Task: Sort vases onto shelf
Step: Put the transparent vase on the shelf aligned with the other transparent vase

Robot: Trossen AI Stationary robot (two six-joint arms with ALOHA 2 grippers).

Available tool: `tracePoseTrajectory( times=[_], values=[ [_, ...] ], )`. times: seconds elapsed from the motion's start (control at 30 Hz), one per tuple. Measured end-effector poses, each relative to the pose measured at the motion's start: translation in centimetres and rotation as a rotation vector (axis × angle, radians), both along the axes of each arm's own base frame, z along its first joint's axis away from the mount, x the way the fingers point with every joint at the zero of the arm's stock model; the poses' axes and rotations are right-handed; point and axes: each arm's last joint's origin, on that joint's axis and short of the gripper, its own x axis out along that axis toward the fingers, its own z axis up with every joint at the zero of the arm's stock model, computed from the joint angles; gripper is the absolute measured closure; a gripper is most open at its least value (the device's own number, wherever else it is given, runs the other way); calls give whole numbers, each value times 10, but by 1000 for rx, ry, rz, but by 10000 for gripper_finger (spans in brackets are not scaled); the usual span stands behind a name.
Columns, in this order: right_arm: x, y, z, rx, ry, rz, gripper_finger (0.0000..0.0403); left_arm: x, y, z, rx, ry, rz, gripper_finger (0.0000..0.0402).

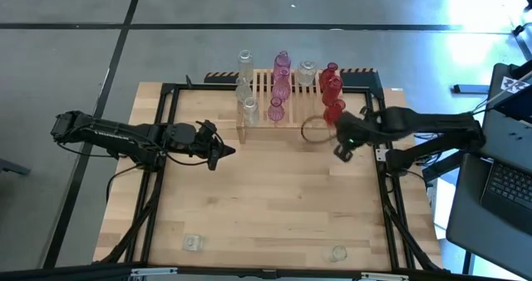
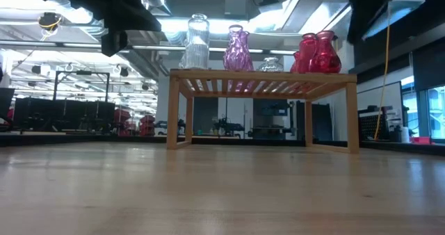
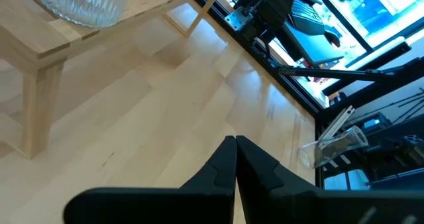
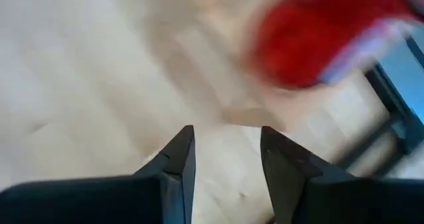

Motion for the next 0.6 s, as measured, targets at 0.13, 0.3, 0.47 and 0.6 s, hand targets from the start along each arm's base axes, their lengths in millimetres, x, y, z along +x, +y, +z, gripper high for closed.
tracePoseTrajectory(
  times=[0.13, 0.3, 0.47, 0.6],
  values=[
    [-7, 32, 11, 81, -99, 270, 285, 0, 0, 0, 2, 0, 3, 401],
    [-14, 84, 18, 200, -236, 479, 285, 0, 0, 0, 2, 0, 3, 401],
    [-27, 143, 13, 208, -302, 597, 285, 0, 0, 0, -1, 1, -3, 401],
    [-42, 177, -6, 181, -200, 648, 285, 0, 0, 0, -23, -1, 1, 401]
  ],
)
